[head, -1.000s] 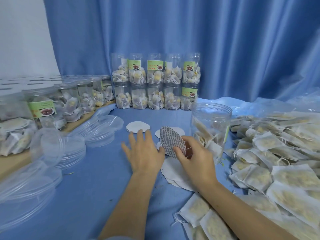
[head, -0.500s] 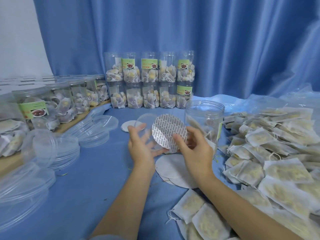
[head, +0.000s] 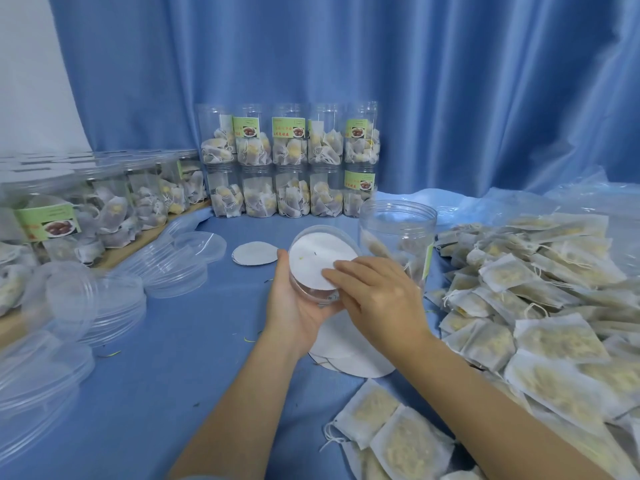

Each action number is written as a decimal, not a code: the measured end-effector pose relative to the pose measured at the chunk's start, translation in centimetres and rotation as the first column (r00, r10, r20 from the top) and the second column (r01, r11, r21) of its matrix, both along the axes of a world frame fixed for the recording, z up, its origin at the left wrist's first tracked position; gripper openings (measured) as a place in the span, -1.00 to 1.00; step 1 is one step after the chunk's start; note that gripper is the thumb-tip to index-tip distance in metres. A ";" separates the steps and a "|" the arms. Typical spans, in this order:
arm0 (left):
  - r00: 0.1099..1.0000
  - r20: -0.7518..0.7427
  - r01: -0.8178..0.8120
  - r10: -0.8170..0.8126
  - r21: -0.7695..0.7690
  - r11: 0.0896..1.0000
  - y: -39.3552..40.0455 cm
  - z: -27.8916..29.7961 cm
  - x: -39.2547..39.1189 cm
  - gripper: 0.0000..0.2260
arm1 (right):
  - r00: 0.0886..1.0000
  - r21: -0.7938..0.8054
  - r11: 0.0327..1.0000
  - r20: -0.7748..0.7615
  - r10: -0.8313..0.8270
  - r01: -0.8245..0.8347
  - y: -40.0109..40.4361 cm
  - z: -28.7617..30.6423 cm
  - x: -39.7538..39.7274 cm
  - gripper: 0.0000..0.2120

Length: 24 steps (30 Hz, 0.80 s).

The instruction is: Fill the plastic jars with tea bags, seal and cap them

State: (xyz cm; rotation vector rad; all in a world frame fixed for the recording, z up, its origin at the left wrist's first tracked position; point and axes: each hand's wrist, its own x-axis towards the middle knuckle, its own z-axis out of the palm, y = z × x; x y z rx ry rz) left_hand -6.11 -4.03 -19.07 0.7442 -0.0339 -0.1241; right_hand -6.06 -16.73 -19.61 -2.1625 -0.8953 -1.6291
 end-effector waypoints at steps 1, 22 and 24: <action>1.000 0.012 0.003 -0.004 0.016 1.000 -0.1 0.0 0.0 -0.44 | 1.000 -0.004 1.000 -0.030 -0.003 0.003 0.0 0.1 0.0 -0.74; 0.941 0.261 -0.248 0.214 0.104 0.963 -0.4 3.6 -0.1 -0.57 | 0.355 0.899 0.436 -0.391 0.849 -0.052 0.5 5.5 -1.6 -0.59; 0.926 0.286 -0.301 0.245 0.170 0.938 -1.1 5.1 -0.3 -0.67 | 0.581 0.726 0.681 -0.516 0.630 -0.093 0.0 6.0 -1.8 -0.37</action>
